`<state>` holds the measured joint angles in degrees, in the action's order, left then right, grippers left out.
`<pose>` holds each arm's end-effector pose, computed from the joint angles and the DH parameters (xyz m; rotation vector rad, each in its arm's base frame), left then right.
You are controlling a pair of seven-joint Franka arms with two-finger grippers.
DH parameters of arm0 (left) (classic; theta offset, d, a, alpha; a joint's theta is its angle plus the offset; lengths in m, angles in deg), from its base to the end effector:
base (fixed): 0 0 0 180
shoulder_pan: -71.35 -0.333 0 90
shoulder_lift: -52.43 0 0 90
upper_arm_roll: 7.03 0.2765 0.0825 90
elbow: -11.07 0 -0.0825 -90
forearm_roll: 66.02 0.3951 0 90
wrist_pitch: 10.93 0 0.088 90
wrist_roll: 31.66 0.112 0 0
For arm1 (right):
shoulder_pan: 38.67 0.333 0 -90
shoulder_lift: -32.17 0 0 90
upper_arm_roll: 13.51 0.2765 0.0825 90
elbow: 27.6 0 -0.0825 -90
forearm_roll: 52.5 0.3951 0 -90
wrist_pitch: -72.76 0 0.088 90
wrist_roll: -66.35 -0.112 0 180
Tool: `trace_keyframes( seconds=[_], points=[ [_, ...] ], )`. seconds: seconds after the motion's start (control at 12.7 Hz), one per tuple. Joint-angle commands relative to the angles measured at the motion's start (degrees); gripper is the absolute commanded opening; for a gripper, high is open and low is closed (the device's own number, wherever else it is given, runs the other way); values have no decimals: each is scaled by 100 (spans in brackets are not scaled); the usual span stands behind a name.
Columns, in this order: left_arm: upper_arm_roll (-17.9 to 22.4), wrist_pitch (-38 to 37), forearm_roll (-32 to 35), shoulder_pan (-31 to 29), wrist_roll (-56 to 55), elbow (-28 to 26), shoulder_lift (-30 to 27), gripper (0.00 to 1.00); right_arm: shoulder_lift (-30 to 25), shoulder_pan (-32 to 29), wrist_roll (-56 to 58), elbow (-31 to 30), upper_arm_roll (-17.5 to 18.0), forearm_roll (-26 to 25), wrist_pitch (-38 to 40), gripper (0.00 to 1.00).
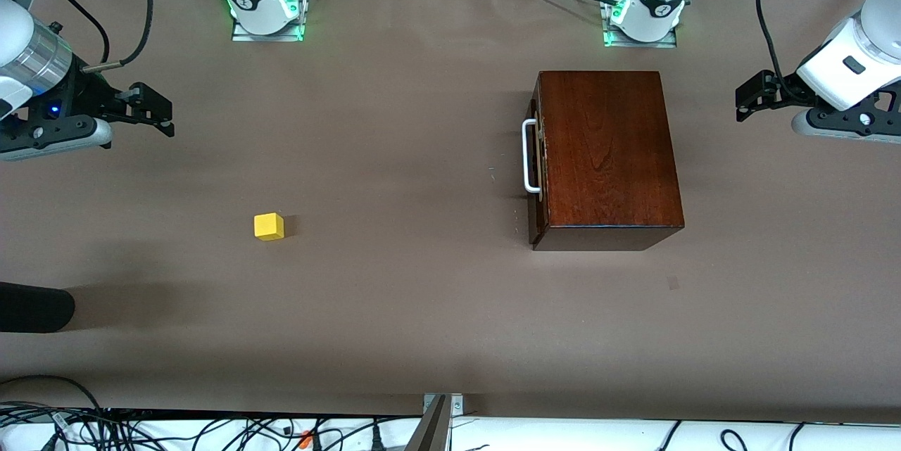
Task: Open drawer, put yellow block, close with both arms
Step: 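Move the left gripper to the white drawer handle of the cabinet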
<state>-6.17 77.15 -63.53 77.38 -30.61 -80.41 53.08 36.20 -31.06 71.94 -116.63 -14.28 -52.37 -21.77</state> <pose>0.5616 -0.0458 0.5585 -3.0890 0.1680 0.1069 0.5872 0.0709 0.5546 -3.1213 -0.3397 -0.0403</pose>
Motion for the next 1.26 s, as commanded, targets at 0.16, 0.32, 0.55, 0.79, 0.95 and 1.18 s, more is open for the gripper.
trace_keyframes(
  seconds=[0.16,0.32,0.55,0.79,0.95,1.18],
  points=[
    [38,-133,-162,3,-61,104,31,100,54,-40,48,158,15,31,136,100],
    [-6,-299,-135,12,-70,104,31,100,54,-49,57,158,15,31,136,100],
    [-24,-415,-162,99,-18,165,162,100,54,-40,48,158,15,31,136,100],
    [-173,-458,-153,161,8,253,418,100,54,-49,48,158,15,31,136,100],
    [-401,-275,-170,406,-314,340,742,100,54,-49,48,158,15,31,136,100],
    [-516,-46,-170,1186,-1719,639,1321,100,54,-40,48,158,15,31,136,100]
  ],
)
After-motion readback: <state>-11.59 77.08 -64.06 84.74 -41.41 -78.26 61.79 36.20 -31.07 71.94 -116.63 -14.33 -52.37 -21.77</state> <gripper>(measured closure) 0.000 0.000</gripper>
